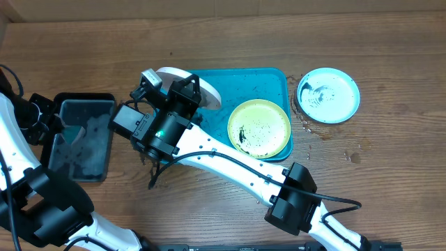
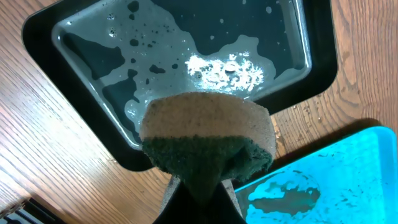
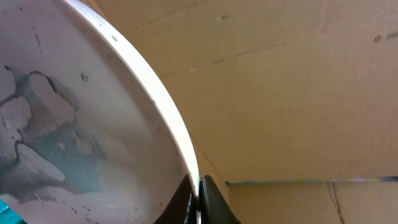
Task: Clean dirty plates on tray and stack at the side
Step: 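Lift the white plate with the right gripper and stack it on the light-blue plate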
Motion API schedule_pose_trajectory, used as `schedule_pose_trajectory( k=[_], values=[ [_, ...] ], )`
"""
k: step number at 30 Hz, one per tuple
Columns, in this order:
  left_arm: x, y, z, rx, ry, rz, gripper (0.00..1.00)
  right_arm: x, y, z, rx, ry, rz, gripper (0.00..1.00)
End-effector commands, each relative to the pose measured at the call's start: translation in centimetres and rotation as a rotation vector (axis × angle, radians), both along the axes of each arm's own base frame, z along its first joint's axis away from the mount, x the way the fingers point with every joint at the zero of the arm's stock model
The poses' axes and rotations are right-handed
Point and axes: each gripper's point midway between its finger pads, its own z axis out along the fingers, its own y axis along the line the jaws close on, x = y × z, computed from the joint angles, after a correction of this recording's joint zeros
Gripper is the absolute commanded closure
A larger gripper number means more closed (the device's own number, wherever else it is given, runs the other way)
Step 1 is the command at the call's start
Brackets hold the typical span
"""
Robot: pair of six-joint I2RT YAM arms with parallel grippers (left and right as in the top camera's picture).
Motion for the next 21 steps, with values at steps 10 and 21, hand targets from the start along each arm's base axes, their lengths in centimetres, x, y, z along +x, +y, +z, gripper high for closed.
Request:
schedule_pose_trajectory(
  k=[10,21],
  values=[
    [0.2,-0.2,1.0,0.005,-0.029,0.013,0.95,0.4,0.1,-4.0,0.453,0.314,-0.024,0.96],
    [0.2,-0.2,0.6,0.0,-0.023,0.014,0.96,4.4,-12.1,-9.5,0.954,0.906,-0.383,0.96]
  ],
)
